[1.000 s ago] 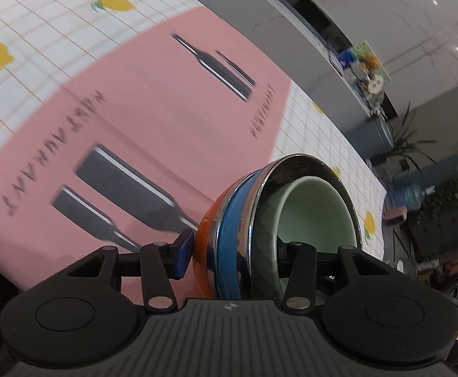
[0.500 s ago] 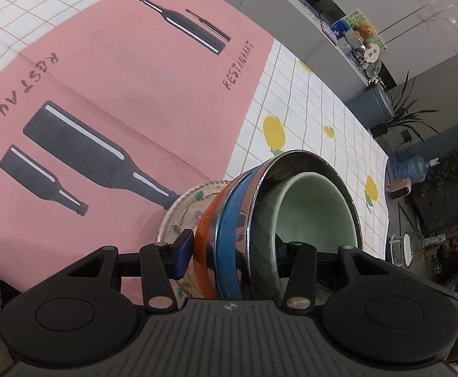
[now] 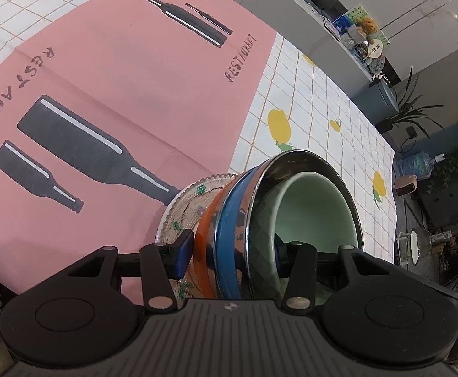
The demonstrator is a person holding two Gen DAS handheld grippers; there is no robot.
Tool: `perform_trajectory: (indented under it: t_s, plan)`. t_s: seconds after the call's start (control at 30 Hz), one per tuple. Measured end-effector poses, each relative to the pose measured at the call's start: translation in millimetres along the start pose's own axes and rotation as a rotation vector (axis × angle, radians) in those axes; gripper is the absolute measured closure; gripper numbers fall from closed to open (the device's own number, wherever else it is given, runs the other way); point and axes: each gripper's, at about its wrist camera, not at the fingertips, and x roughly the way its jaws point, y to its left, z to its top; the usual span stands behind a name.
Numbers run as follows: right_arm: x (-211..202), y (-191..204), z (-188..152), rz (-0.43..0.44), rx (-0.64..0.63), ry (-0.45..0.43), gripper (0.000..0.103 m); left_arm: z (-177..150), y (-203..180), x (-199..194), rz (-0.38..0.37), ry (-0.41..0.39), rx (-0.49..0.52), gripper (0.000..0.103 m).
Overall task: Organize plates and bowls
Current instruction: 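Lift the bowl stack and lower it onto the stacked plates, then open both grippers and lift away from the bowl stack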
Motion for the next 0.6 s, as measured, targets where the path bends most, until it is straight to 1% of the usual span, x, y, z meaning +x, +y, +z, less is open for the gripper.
perform_trajectory:
  t_s: [0.23, 0.37, 0.4, 0.43, 0.47, 0.5, 0.6]
  plan:
    - [0, 7, -4, -0.023, -0.054, -0.010, 0.054, -1, -1, -1, -0.001, -0.006, 0.023, 0.049]
    - [-2, 10, -5, -0.033, -0.070, -0.019, 0.053, -1, -6, -1, 0.013, -0.014, 0.066, 0.049]
    - [-2, 10, -5, -0.036, -0.071, -0.023, 0.049, -1, -7, -2, 0.017, -0.017, 0.075, 0.047]
    - [-3, 11, -5, -0.044, -0.073, -0.028, 0.047, -1, -7, -2, 0.020, -0.020, 0.083, 0.042]
    - [-4, 11, -4, -0.052, -0.076, -0.035, 0.044, -1, -8, -3, 0.022, -0.025, 0.089, 0.039]
    - [-5, 12, -4, -0.059, -0.082, -0.040, 0.044, -1, -9, -4, 0.025, -0.032, 0.095, 0.036]
    - [-7, 15, -5, -0.072, -0.106, -0.051, 0.040, -1, -13, -11, 0.031, -0.062, 0.126, 0.035]
